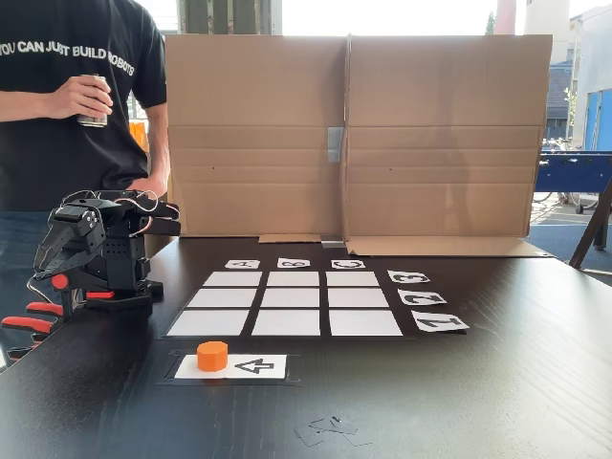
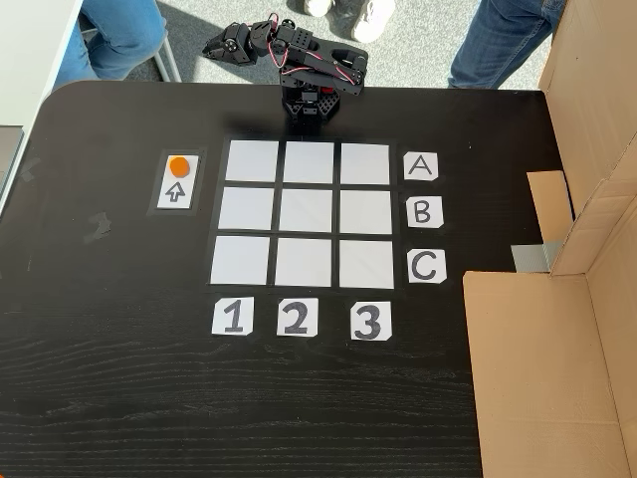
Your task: Pick up the round, orange token and place it in the grid on square A2.
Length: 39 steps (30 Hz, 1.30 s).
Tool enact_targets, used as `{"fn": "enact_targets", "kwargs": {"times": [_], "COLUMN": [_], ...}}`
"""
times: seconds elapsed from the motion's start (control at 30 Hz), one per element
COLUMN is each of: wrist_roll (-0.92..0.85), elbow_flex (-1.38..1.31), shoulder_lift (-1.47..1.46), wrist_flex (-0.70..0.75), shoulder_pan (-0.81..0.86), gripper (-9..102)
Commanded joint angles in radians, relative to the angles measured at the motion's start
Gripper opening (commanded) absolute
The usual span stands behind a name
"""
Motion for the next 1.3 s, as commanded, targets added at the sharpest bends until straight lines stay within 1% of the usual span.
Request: {"fn": "enact_targets", "kwargs": {"times": [0.0, 0.87, 0.93, 1.07, 1.13, 1.27], "wrist_roll": [0.089, 0.089, 0.087, 0.084, 0.08, 0.072], "elbow_flex": [0.005, 0.002, -0.005, -0.048, -0.101, -0.272], "shoulder_lift": [0.012, 0.009, 0.005, -0.032, -0.086, -0.252], "wrist_flex": [-0.009, -0.006, 0.0, 0.005, 0.034, 0.14], "shoulder_pan": [0.003, 0.005, 0.003, -0.006, -0.011, -0.038], "gripper": [-1, -1, 0, 4, 6, 6]}}
